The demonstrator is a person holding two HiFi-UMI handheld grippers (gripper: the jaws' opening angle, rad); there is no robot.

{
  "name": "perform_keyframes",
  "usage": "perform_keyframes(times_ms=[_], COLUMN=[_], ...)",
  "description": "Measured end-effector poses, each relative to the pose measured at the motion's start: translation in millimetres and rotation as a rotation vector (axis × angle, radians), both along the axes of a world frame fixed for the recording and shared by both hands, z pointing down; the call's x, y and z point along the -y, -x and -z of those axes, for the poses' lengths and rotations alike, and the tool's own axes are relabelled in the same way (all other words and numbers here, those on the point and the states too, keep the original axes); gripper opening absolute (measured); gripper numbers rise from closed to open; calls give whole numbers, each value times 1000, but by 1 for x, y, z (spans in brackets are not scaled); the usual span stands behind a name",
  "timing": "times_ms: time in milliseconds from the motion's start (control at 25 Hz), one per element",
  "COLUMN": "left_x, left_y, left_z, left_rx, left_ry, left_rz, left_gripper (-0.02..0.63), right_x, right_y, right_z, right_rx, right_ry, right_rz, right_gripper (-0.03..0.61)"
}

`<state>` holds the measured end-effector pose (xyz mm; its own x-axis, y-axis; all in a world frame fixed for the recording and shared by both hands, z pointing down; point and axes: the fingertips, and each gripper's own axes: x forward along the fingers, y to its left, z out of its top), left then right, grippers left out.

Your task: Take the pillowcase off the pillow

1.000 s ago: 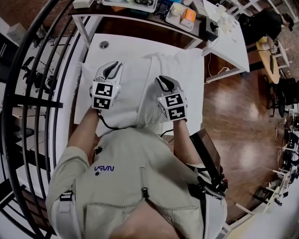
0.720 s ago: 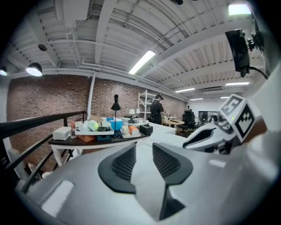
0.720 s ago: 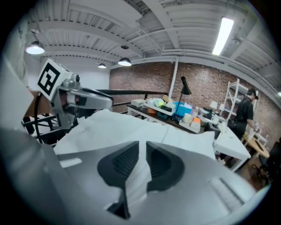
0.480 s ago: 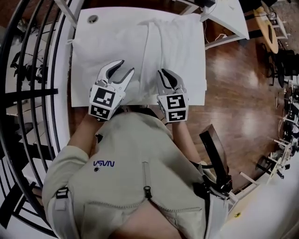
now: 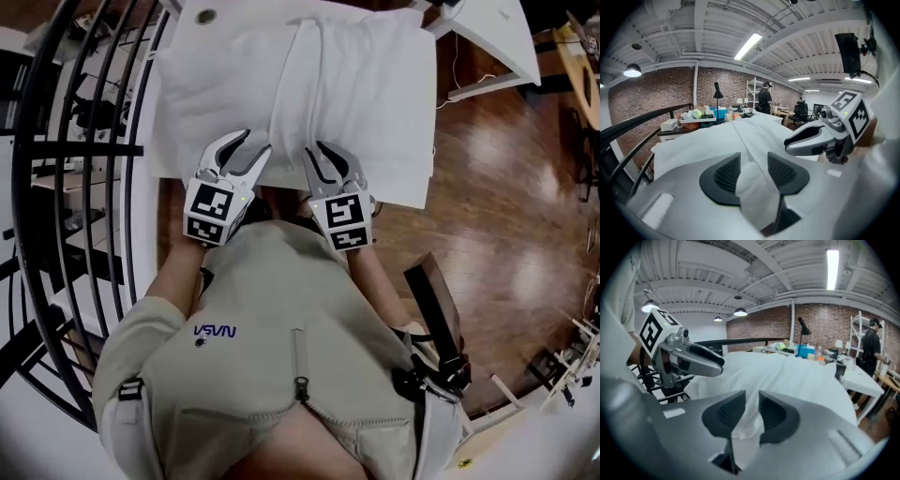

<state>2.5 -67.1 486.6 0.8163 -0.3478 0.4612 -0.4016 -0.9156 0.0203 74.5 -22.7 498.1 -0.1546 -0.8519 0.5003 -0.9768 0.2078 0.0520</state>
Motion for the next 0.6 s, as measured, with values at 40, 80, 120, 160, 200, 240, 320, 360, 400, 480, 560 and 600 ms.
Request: perform_keyframes(times_ms=[40, 80, 120, 160, 200, 240, 320, 360, 400, 480, 560, 600], left_x=[-4, -9, -14, -18, -21, -22, -23, -21, -19, -18, -18, -17], left_y=[1, 4, 8, 12, 17, 21, 29, 31, 32, 35, 38, 38], left_z=[-3, -7, -11, -14, -17, -21, -31, -37, -44, -62, -79, -85], left_rx=[9, 21, 37, 53, 68, 82, 105, 121, 145, 204, 254, 275], left_ry=[-3, -6, -11, -18, -27, -34, -41, -45, -50, -50, -45, -56], left_rz=[26, 47, 62, 71, 78, 83, 89, 85, 76, 56, 38, 24], left_gripper=[193, 193, 195, 195, 198, 199, 201, 202, 209, 230, 233, 233], right_x=[-5, -9, -12, -14, -16, -18, -18, -18, -17, -16, -15, -13], right_y=[3, 7, 11, 17, 22, 28, 38, 41, 45, 50, 54, 57], right_z=[-4, -8, -11, -14, -17, -18, -22, -25, -29, -41, -58, -69], right_rx=[7, 12, 15, 18, 20, 18, 3, -7, -15, -29, -59, -83], right_ry=[3, 8, 12, 15, 18, 20, 31, 41, 54, 93, 149, 178], right_rz=[26, 52, 75, 94, 109, 120, 140, 147, 151, 147, 140, 137], right_gripper=[81, 85, 89, 91, 92, 97, 102, 111, 117, 124, 127, 127])
